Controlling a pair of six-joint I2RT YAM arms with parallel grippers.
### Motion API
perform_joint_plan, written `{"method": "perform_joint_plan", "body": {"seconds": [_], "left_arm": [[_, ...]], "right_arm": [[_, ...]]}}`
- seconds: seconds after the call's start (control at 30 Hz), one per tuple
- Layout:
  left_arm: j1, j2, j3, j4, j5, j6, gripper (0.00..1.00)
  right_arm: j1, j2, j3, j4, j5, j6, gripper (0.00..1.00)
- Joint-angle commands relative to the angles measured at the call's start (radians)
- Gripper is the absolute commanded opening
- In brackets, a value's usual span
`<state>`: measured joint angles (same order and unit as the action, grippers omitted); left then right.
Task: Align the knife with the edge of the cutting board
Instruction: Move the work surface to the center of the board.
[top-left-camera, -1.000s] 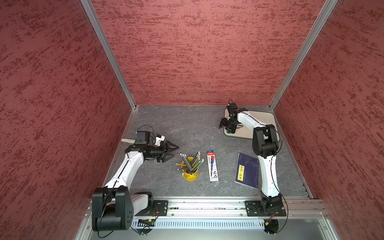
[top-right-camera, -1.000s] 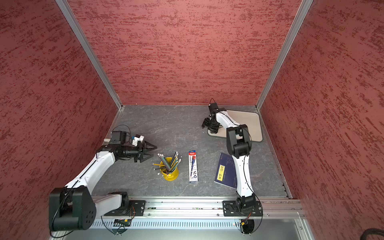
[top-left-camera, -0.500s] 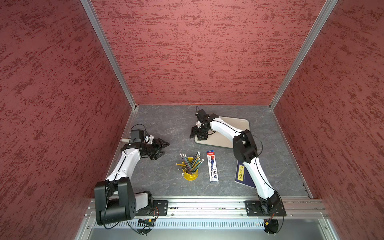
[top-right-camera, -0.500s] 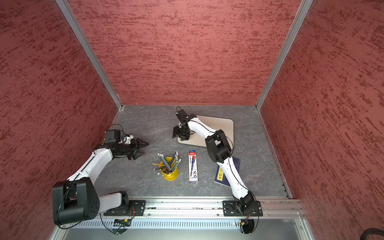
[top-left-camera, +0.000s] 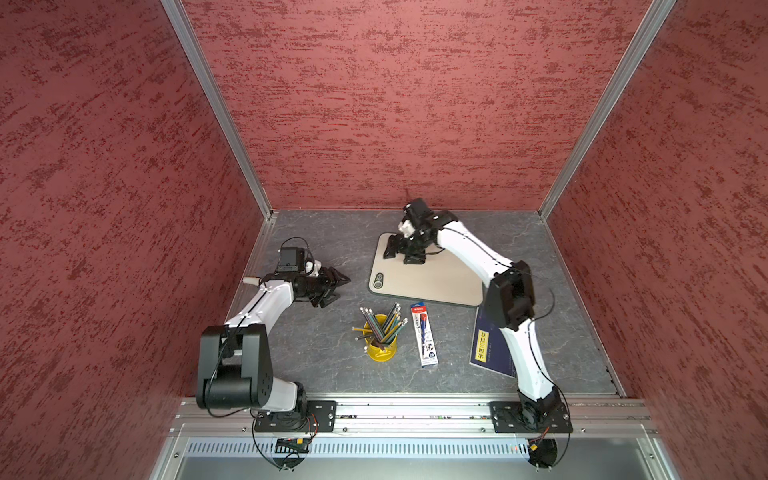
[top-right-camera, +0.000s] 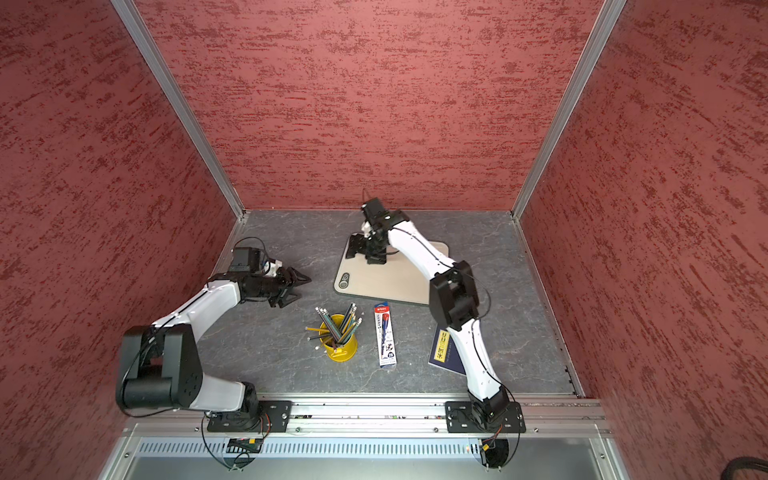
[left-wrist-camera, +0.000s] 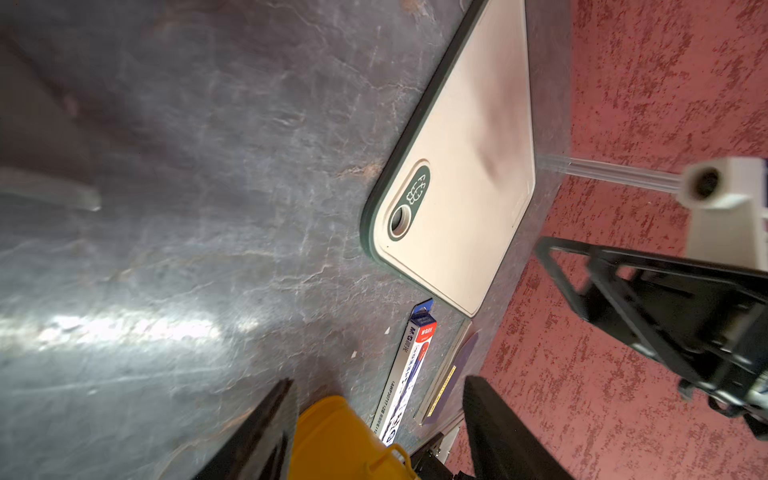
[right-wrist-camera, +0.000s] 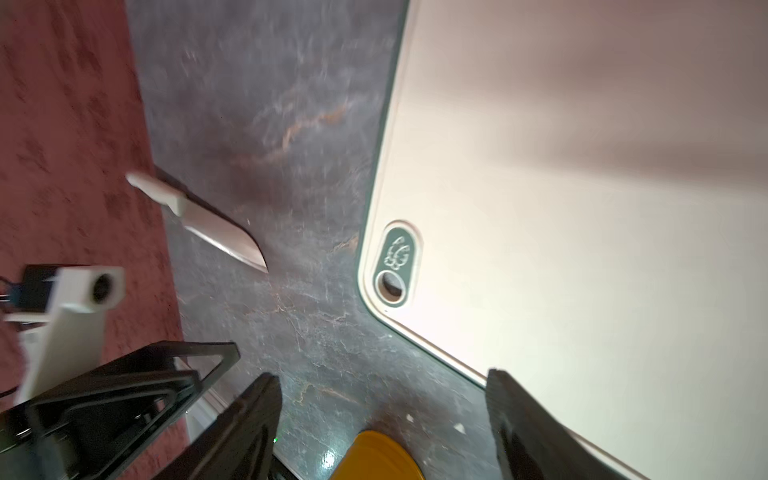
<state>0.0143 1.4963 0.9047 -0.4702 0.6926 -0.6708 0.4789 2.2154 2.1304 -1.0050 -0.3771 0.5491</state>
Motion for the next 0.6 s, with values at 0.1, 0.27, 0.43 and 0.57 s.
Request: {"method": "perform_joint_plan", "body": {"seconds": [0.1, 0.27, 0.43, 0.57], "left_arm": [[-0.115, 0.221, 0.196, 0.029, -0.069, 0.016, 0.68], [-0.148, 0.352, 0.317, -0.011, -0.082, 0.028, 0.69], [-0.159, 0.409, 0.388, -0.059, -0.123, 0.061, 0.69], [-0.166, 0.454, 0.438, -0.109, -0.151, 0.082, 0.69]], "right_arm": [[-0.286, -0.174, -0.275, -0.018, 0.19, 0.004, 0.84], [-0.439, -0.237, -0.468, 0.007, 0.17, -0.027, 0.87], [-0.479, -0.261, -0.596, 0.055, 0.169, -0.073, 0.89], [-0.479, -0.251, -0.652, 0.115, 0.077, -0.087, 0.9]]}}
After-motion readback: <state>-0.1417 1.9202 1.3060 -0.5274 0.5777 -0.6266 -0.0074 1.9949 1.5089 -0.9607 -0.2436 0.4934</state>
